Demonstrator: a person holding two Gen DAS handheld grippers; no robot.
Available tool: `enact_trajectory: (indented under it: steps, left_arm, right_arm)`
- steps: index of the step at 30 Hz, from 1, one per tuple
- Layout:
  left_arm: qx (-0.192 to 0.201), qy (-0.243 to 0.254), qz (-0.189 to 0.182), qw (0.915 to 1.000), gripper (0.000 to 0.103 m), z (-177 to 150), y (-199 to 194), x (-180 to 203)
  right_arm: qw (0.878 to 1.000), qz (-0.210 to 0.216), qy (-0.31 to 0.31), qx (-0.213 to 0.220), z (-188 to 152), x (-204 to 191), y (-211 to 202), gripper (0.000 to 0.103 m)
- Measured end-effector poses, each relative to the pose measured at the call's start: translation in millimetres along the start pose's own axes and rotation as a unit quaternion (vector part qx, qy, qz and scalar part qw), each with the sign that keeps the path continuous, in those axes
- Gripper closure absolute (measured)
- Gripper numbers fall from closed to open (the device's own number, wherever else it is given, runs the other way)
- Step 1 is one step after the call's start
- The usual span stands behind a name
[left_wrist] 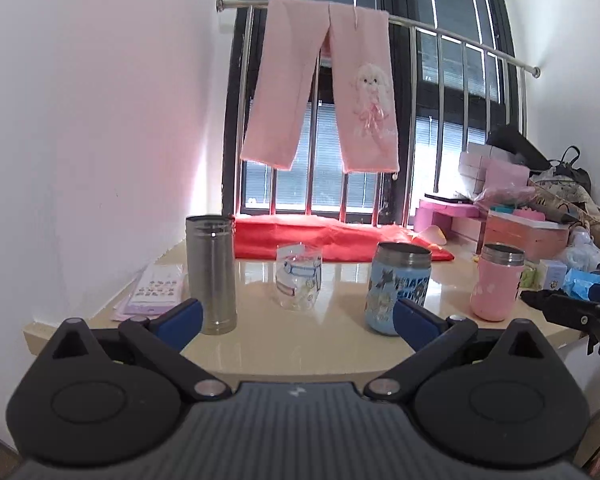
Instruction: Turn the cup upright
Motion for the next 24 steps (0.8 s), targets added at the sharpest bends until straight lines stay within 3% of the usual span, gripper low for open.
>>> enact_trajectory:
  steps: [7, 24]
  left_arm:
    - [0.020, 0.010, -0.008, 0.9997, 0.000, 2.5, -6.0, 5.7]
    - [0.019, 0.010, -0.011, 0.9997, 0.000, 0.9, -6.1, 7.2]
  right_arm:
    - [1.000, -0.008, 0.010, 0.003, -3.8, 6.7, -5.6, 0.000]
    - [1.000, -0.004, 0.007, 0.005, -5.1, 4.9, -3.4, 0.000]
Point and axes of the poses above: each gripper's, at about its wrist camera, not at the fingertips, and y roughly the way its jaws point, x to its right, z to its top, the point moved 2 cm from there along y, roughly the way its jaws point, and after that the axes turned 1 degree about y, right-handed, at the moved point
